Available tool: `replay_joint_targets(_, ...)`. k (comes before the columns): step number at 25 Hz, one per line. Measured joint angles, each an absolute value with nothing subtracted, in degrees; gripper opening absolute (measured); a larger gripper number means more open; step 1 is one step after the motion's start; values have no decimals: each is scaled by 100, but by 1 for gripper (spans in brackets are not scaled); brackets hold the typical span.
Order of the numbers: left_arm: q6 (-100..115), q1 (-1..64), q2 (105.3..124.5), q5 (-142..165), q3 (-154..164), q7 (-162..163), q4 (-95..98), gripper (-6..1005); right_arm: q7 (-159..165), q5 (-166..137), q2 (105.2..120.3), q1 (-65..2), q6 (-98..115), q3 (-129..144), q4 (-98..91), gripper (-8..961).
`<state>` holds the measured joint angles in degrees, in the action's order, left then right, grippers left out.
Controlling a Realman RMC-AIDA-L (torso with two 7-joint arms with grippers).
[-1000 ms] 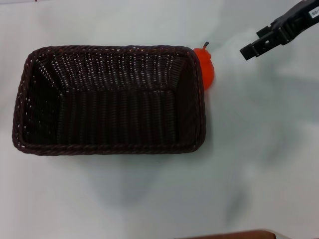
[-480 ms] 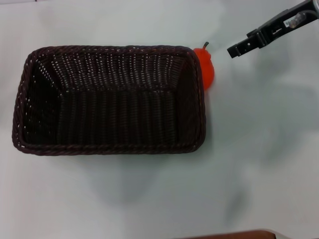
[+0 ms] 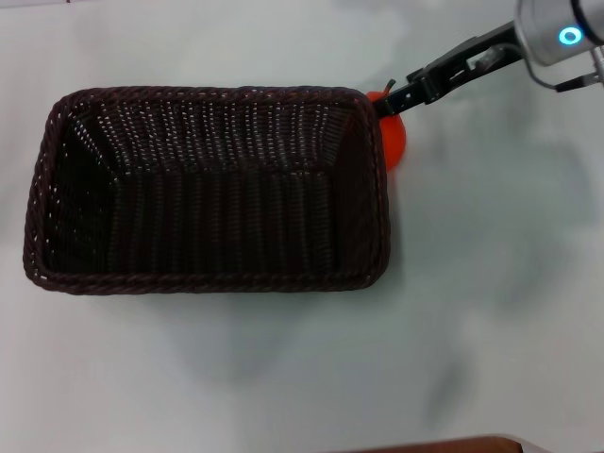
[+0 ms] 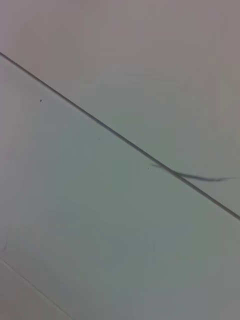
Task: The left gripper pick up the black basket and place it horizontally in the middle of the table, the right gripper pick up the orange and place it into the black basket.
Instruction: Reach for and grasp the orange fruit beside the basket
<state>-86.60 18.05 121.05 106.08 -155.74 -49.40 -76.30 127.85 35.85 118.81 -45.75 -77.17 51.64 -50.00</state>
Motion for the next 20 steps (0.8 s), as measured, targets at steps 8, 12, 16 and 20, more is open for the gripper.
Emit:
replay_joint_targets(8, -8689, 1807, 12148, 10608, -15565, -4940, -7620, 824, 12652, 3531, 11925, -4801, -7382, 5415, -4568, 677)
replay_joint_targets(12, -8708, 1776, 12168, 10608, -15560, -4940, -7613, 818, 12675, 3520, 11924, -4780, -7214, 5564, -4474, 665)
replay_joint_targets(16, -8741, 1762, 12174, 10608, -15557, -4939, -7573, 812, 12649, 3527, 11923, -4736, -7221, 5574, -4502, 653)
replay_joint_targets(20, -8786, 1768, 12174, 10608, -15562, -4939, -7567, 805, 12624, 3553, 11930, -4725, -7247, 5584, -4524, 509)
